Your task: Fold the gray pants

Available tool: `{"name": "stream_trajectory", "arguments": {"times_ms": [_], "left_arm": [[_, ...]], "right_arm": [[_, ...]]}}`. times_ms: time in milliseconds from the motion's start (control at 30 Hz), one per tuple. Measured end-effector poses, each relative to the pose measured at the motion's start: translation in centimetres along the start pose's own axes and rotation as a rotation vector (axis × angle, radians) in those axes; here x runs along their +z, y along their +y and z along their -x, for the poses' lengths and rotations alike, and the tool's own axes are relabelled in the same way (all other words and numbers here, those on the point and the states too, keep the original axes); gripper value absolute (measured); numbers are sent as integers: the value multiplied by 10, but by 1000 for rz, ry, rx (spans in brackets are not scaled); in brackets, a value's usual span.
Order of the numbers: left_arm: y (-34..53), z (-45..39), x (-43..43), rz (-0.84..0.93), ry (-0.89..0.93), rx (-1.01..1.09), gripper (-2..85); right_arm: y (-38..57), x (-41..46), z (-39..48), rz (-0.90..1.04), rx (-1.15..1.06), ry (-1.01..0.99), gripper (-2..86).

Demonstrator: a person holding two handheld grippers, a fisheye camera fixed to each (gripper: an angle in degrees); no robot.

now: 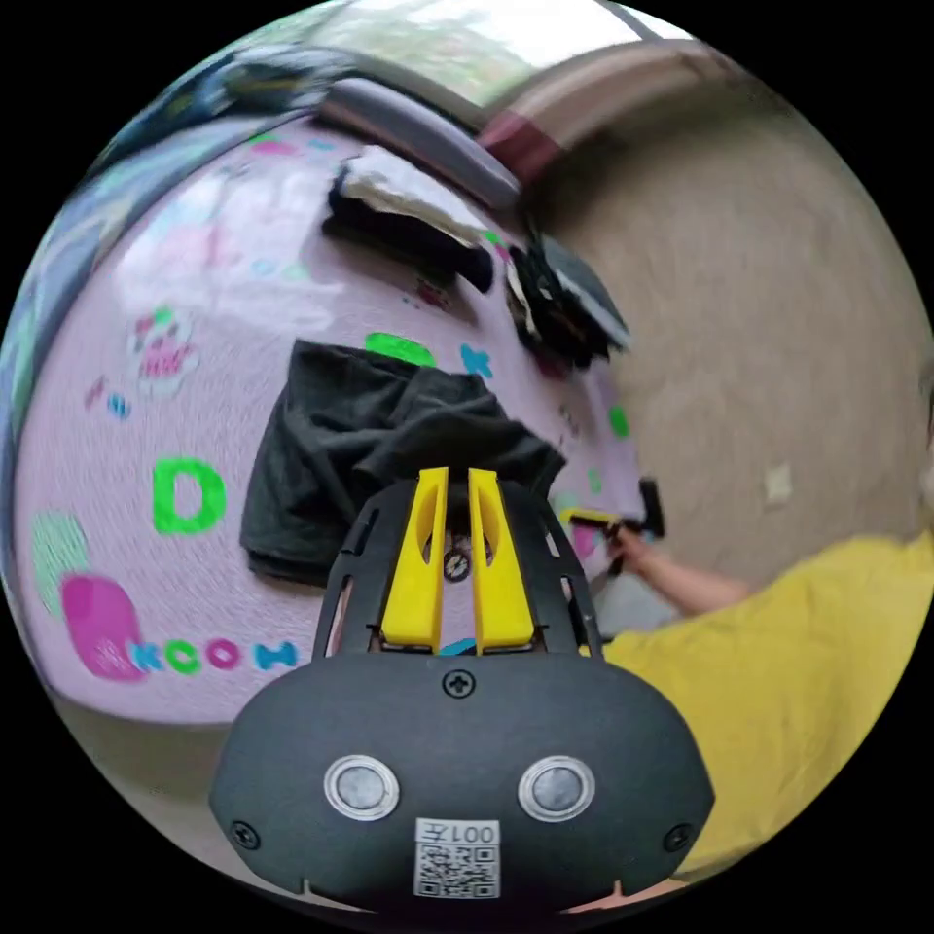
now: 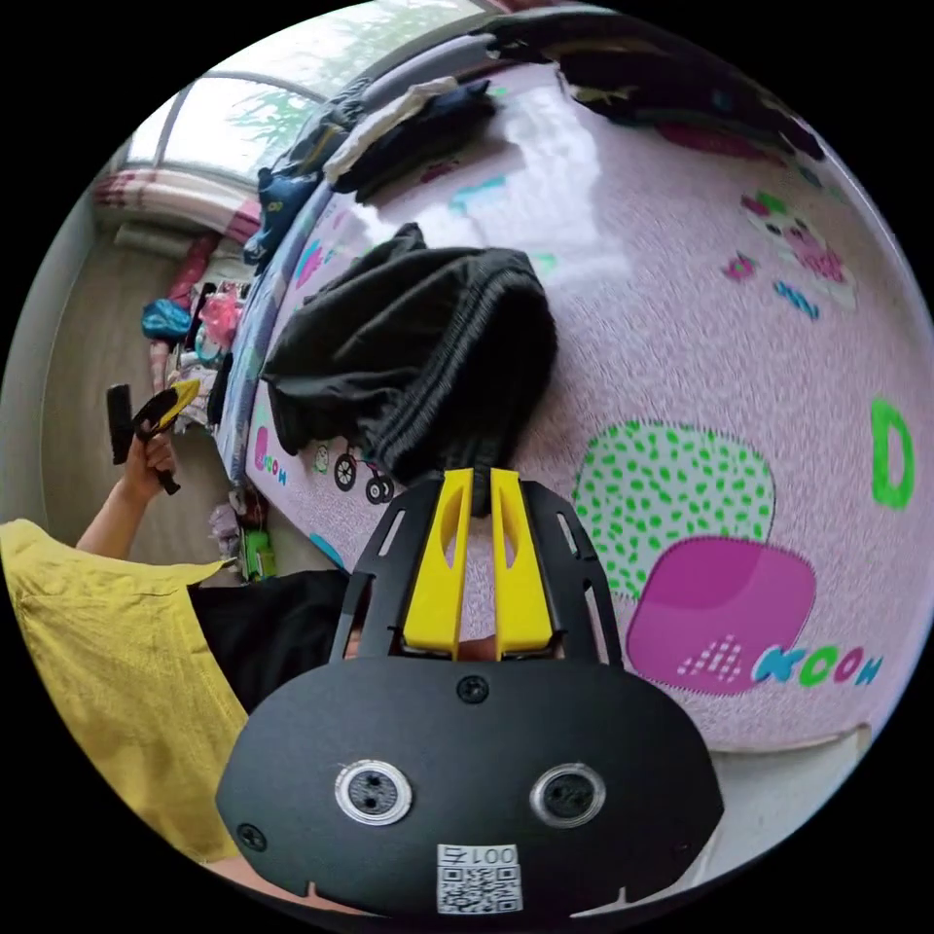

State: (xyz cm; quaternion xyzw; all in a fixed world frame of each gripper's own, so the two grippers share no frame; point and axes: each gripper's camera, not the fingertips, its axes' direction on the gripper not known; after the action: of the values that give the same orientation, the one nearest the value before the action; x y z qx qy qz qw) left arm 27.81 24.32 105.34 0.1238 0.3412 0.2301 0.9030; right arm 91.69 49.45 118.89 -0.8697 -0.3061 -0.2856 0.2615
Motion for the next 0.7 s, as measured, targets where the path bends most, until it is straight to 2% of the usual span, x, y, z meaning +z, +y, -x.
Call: {"name": "stream_trajectory", "arguments": {"times_ms": [33,200,433,633,700], "left_arm": [[-2,-24,14,85,-59,153,16],[6,-99,110,362,-140,541,54],[45,-174,263,581,-281,1035,62],[63,-174,332,728,-503,1122,61],[64,-176,338,741,-507,1111,24]], "right_arm": [[7,3,-9,3,43,-25,22],[24,22,-43,-22,204,-206,51],[36,30,-85,-98,312,-441,48],[39,43,-104,-52,313,-602,22],[40,39,-100,-34,243,-586,14]]}}
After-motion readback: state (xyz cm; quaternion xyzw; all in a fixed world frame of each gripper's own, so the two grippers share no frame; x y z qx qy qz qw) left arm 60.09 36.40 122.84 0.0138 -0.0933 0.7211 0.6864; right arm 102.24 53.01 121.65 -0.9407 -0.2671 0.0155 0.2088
